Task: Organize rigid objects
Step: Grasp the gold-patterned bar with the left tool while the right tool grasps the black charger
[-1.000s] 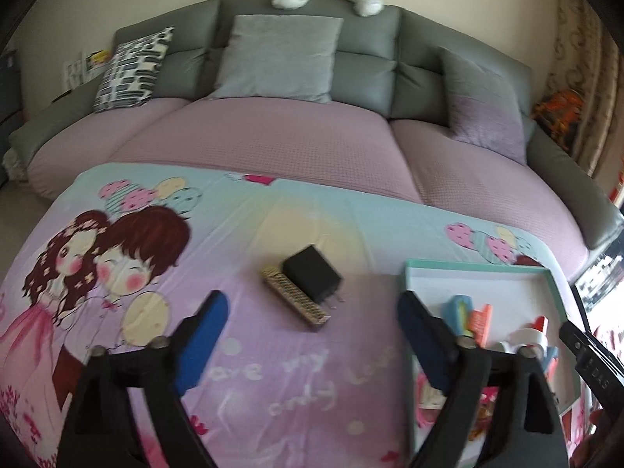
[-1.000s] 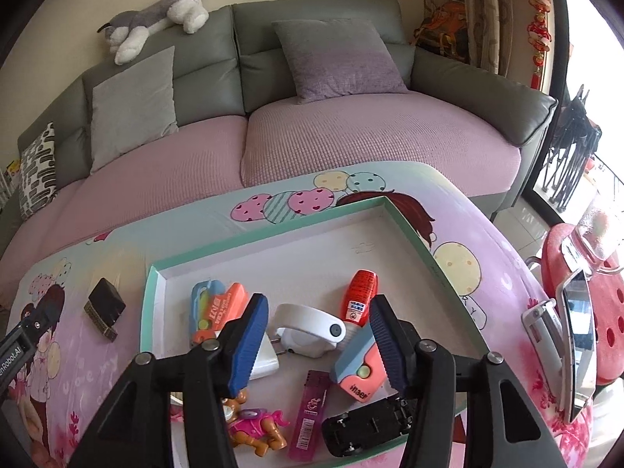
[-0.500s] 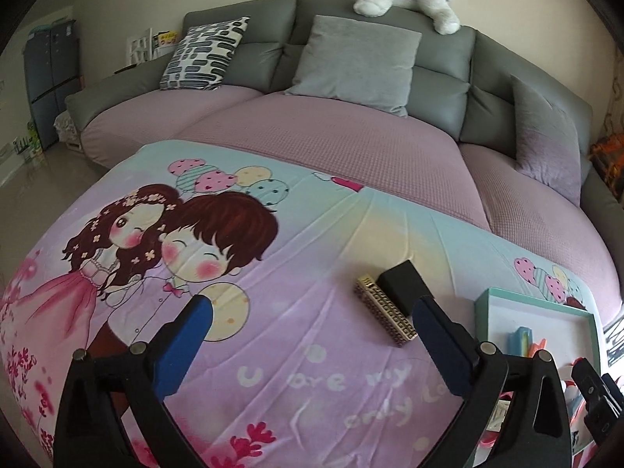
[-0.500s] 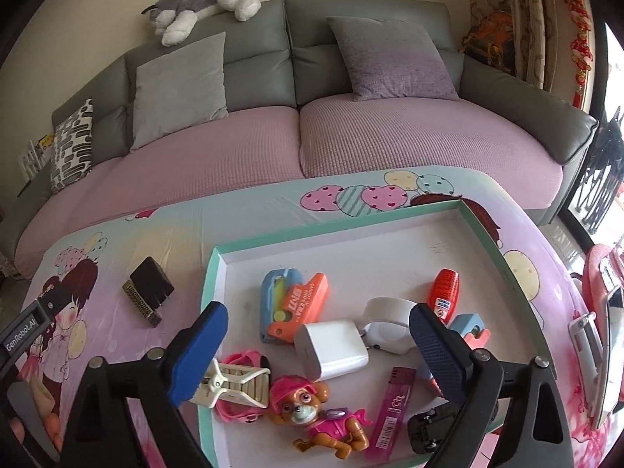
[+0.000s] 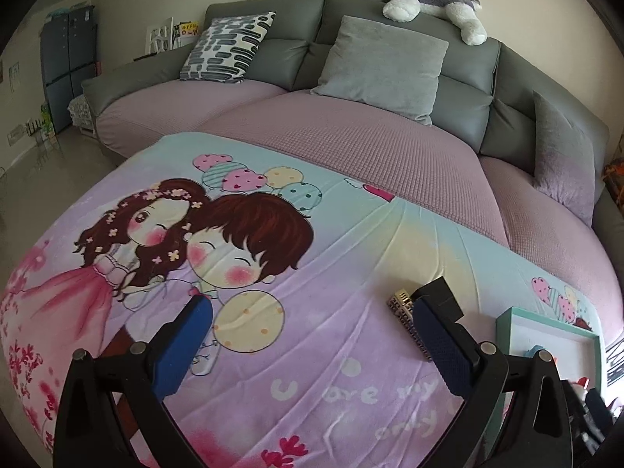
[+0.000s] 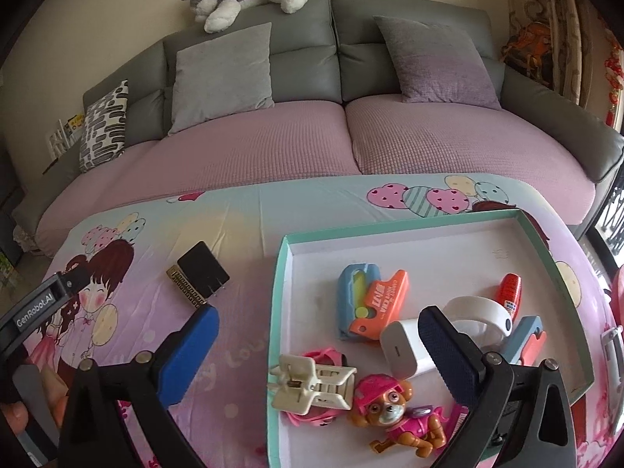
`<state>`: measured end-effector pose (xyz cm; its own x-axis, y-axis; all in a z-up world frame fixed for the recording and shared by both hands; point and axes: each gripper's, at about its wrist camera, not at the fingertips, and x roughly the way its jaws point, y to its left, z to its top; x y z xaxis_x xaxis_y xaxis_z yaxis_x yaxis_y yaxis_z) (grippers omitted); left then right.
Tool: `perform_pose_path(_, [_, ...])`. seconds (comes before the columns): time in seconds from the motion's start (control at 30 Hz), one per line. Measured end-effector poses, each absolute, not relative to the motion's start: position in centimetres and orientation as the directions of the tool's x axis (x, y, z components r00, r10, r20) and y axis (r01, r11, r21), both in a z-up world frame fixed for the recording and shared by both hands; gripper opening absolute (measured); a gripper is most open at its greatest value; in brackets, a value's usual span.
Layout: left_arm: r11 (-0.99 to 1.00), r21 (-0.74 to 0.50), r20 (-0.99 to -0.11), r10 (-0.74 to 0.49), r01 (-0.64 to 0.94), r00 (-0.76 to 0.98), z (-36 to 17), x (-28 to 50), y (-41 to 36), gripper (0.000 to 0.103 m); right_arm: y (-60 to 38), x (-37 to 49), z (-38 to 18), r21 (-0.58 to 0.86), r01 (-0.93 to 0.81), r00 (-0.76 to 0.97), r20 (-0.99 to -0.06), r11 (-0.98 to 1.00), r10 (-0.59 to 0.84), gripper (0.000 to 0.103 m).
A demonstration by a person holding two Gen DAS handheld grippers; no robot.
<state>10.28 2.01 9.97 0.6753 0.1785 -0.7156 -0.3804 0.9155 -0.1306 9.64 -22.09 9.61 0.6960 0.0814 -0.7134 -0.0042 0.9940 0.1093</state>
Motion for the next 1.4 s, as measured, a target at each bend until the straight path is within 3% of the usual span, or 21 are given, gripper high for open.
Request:
perform_pose_path(0.43, [0.946,-0.119,-0.77,0.104,-0.301,0.63,7.4,14.5,-0.1,0.102,-20.8,10.6,8.4,0.102,0.018,0.668,-0.742,0.995,0.064,0.103])
perform_pose_path(0.87, [0.992,-0.044,-0.842,0.027,-0.118,0.538,2.5,17.9,-5.0,0.102,-22.6,11.1,8.2,0.078,0.099,0.66,-0.751,0.992,-0.007,0.103])
perform_pose_path(1.4, [0.984,-0.041,-0.841,0.06,-0.174,0.538,2.7,17.1,-0.6,0.102,-20.3,11.0,8.9,0.059,0.014,0.691,-0.722,0.998,0.033,0.103])
